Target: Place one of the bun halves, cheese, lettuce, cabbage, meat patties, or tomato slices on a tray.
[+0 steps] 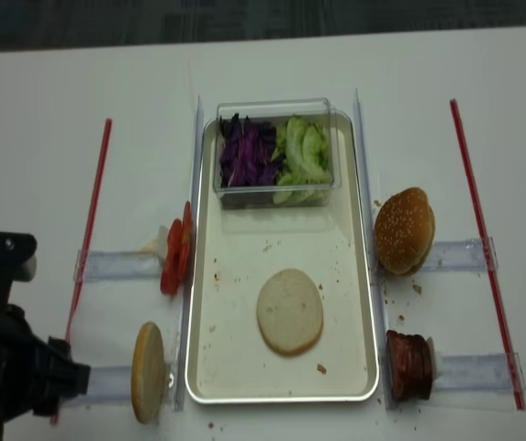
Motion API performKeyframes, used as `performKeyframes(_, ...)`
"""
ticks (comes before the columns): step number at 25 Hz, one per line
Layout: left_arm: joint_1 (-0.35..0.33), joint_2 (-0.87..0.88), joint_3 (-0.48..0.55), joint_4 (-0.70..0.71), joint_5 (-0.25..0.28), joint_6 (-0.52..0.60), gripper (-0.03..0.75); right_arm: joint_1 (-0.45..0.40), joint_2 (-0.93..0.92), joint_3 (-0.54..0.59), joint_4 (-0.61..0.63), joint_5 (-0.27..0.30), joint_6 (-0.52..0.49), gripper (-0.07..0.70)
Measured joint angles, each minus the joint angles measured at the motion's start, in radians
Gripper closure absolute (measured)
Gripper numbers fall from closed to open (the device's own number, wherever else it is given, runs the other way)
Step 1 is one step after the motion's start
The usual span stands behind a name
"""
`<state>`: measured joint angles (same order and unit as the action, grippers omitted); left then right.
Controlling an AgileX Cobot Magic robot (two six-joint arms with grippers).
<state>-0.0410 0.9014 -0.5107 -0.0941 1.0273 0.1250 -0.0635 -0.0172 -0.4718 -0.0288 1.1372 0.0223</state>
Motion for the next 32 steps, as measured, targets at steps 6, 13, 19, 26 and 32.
performKeyframes(6, 0.000, -0.109, 0.000, 0.000, 0.018, 0.000, 0.298, 0.000, 0.000, 0.000, 0.000, 0.000, 0.000, 0.101)
performKeyframes(13, 0.000, -0.255, 0.000, 0.000, 0.056, 0.004, 0.298, 0.000, 0.000, 0.000, 0.000, 0.000, 0.000, 0.101)
performKeyframes(19, 0.000, -0.313, 0.006, 0.003, 0.103, -0.013, 0.298, 0.000, 0.000, 0.000, 0.000, 0.000, 0.006, 0.101)
performKeyframes(26, 0.000, -0.376, 0.020, 0.026, 0.126, -0.038, 0.298, 0.000, 0.000, 0.000, 0.000, 0.000, 0.006, 0.101)
performKeyframes(32, 0.000, -0.473, 0.021, 0.033, 0.132, -0.042, 0.298, 0.000, 0.000, 0.000, 0.000, 0.000, 0.004, 0.101)
